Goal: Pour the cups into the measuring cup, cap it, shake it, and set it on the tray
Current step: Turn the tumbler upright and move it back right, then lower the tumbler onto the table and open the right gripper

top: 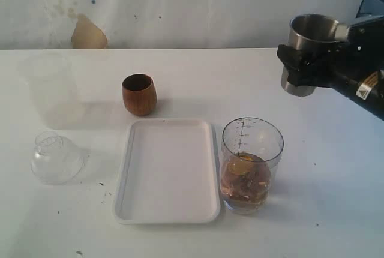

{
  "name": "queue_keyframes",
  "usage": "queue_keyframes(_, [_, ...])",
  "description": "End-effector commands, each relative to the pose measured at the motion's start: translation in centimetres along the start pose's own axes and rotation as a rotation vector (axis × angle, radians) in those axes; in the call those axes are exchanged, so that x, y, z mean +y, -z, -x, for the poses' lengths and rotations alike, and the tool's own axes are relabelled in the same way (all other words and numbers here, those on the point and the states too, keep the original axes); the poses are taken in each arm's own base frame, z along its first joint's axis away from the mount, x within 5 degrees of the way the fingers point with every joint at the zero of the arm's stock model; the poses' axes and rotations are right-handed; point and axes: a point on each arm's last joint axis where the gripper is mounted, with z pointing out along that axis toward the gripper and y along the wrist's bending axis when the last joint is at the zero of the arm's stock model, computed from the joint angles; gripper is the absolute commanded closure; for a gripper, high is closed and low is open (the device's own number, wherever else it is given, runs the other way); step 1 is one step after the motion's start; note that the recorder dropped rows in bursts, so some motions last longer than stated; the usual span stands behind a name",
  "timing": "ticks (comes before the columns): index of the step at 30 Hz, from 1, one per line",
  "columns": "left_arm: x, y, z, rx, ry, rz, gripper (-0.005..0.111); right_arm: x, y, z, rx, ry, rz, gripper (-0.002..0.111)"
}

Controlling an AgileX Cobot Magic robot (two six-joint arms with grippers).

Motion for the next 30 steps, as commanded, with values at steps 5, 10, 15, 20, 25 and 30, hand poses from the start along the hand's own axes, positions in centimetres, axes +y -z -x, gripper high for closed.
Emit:
queue_keyframes(5, [0.0,0.0,-0.1,-0.009,0.004,-0.001,0.106,-0.8,-4.1,-3.5,0.014,0.0,0.05,0.108])
queue_keyframes(10, [0.0,0.0,-0.1,-0.009,0.004,-0.001,0.106,-0.8,-6.1,-5.2,0.009,-0.007,0.078,0.108])
queue_keyframes(15, [0.0,0.0,-0.1,-0.009,0.004,-0.001,0.106,-0.8,-8.0,-7.0,0.018,-0.011,0.099,0.108])
queue_keyframes(20, [0.0,0.0,-0.1,-0.009,0.004,-0.001,0.106,-0.9,-8.5,-8.3,0.036,-0.02,0.102,0.108])
queue_keyframes(25, [0.0,0.0,-0.1,-0.009,0.004,-0.001,0.106,-0.9,-8.4,-8.7,0.052,-0.04,0.102,0.108])
queue_keyframes(30, [0.0,0.0,-0.1,-0.009,0.004,-0.001,0.106,-0.9,-8.4,-8.7,0.048,-0.039,0.105,0.108])
